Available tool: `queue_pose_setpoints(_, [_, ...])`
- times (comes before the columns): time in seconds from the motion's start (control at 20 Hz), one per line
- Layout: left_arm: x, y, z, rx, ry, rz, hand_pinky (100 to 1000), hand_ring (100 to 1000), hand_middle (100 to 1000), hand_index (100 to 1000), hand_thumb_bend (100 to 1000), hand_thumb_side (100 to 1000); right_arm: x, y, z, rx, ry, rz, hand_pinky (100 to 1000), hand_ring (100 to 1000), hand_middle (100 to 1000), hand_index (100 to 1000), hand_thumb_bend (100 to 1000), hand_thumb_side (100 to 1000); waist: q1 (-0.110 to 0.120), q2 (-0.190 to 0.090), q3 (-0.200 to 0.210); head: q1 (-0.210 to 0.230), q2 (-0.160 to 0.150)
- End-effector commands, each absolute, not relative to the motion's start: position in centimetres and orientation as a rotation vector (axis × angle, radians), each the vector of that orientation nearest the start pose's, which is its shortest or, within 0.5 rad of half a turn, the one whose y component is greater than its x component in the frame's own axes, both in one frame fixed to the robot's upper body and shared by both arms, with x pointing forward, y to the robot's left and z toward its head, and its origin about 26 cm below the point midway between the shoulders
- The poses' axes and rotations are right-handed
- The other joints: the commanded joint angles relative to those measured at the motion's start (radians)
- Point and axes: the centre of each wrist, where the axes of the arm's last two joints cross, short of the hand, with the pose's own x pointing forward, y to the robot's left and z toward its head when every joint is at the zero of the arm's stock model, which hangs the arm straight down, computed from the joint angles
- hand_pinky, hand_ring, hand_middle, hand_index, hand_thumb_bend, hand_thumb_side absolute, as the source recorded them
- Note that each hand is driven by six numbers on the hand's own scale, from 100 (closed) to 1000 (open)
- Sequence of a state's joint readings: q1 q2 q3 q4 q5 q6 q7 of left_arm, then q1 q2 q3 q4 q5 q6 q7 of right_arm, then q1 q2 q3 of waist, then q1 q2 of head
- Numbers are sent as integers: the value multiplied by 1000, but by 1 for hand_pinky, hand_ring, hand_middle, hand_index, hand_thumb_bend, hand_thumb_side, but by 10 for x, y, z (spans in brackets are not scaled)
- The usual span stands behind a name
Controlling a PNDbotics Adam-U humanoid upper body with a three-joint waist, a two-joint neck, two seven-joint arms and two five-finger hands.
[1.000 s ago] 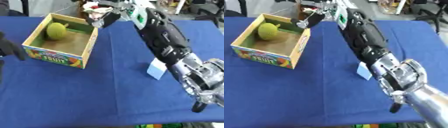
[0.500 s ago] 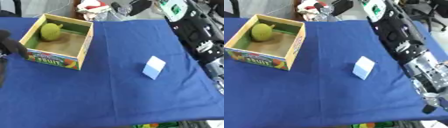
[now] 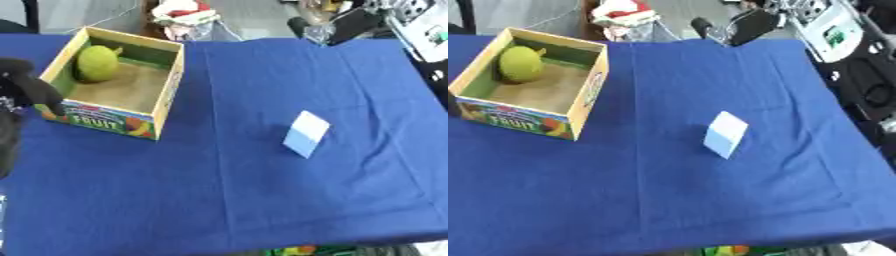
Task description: Pick up objects on the table and place them in the box.
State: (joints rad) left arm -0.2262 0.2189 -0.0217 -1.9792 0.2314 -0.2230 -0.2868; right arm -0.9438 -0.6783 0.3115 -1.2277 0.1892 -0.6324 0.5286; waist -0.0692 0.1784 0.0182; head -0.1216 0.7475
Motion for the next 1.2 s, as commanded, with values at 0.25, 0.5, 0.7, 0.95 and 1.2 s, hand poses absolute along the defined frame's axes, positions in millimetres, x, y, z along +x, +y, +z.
queue_pose_setpoints(0.25, [294, 251, 169, -295, -2374, -491, 402, 505, 399, 705, 100, 757, 429, -318, 274, 352, 2109, -2601, 949, 974, 993, 1000, 100, 632, 5, -10, -11, 6, 10])
queue_pose_setpoints(0.5, [294, 252, 168, -285, -2369, -485, 399, 504, 397, 703, 100, 757, 429, -330, 251, 331, 2148, -2676, 950, 963, 985, 1000, 100, 692, 9, -9, -15, 5, 13])
queue_pose_setpoints(0.7, [295, 251, 167, -280, -2367, -483, 397, 503, 396, 703, 100, 756, 429, -332, 235, 299, 2167, -2716, 950, 960, 984, 1000, 100, 760, 11, -8, -18, 0, 12])
queue_pose_setpoints(0.95, [295, 251, 167, -275, -2367, -481, 395, 501, 395, 701, 100, 752, 430, -331, 217, 258, 2136, -2789, 947, 959, 984, 1000, 100, 844, 13, -8, -18, -9, 6])
queue_pose_setpoints(1.2, [295, 252, 167, -268, -2368, -480, 393, 500, 394, 700, 100, 750, 431, -334, 199, 245, 2100, -2861, 949, 962, 989, 1000, 100, 882, 14, -8, -18, -18, 0])
